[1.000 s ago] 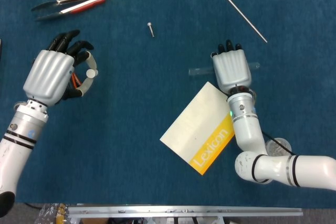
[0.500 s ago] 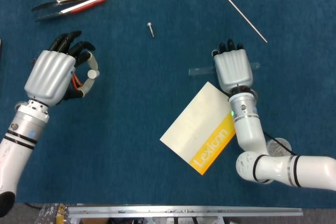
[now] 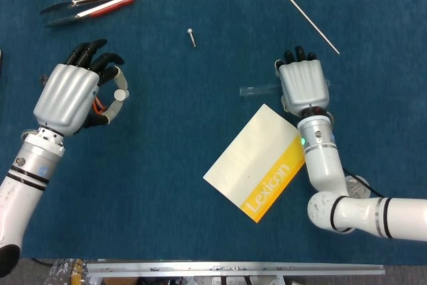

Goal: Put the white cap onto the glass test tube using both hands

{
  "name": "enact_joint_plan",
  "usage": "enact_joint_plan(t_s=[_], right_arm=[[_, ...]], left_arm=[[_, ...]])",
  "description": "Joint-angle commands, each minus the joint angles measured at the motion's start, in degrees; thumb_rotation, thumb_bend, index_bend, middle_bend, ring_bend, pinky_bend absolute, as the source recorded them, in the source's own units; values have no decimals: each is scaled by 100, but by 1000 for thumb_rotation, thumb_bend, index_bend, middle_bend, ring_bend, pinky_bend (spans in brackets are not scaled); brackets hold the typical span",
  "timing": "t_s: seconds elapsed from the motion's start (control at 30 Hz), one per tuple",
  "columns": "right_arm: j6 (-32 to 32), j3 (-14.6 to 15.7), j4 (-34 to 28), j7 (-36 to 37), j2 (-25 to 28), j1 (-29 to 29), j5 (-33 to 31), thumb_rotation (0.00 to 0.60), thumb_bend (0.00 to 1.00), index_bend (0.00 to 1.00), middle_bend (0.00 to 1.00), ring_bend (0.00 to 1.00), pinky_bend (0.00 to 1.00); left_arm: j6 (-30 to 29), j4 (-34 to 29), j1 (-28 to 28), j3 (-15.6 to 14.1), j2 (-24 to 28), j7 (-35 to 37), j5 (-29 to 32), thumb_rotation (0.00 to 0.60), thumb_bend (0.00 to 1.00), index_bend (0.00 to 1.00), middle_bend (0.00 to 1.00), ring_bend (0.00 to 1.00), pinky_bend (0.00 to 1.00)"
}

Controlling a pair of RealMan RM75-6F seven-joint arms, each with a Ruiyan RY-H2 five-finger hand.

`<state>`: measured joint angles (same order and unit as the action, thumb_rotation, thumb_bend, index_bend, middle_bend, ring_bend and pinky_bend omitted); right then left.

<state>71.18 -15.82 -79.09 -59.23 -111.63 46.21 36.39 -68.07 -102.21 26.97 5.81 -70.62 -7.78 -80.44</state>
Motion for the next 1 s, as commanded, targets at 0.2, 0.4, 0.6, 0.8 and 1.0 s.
enact_joint_plan(t_s=[0.2, 0.4, 0.6, 0.8, 1.0], right_arm=[[-77, 10, -13, 47, 19, -11, -78, 600, 257, 458, 232, 127, 261], [-123, 24, 165, 95, -71, 9, -96, 600, 258, 466, 232, 126, 261], [-147, 8, 321, 162, -155, 43, -37, 600, 278, 492, 232, 126, 268], [-156, -16, 422, 166, -234, 72, -24, 600, 292, 512, 233, 127, 268], [-158, -18, 506, 135, -291, 82, -33, 600, 292, 527, 235, 126, 268]], left_arm=[[6, -38, 15, 4, -21, -78, 15, 600, 382, 549, 280, 90, 95], [14, -36, 10, -1, -10, -110, 47, 600, 383, 549, 279, 89, 95], [20, -19, 12, 0, -6, -108, 58, 600, 382, 549, 279, 89, 95], [1, -25, 1, -2, 21, -102, 48, 600, 382, 549, 279, 89, 95], [-24, -28, -17, -9, 41, -67, 27, 600, 383, 549, 279, 89, 95]])
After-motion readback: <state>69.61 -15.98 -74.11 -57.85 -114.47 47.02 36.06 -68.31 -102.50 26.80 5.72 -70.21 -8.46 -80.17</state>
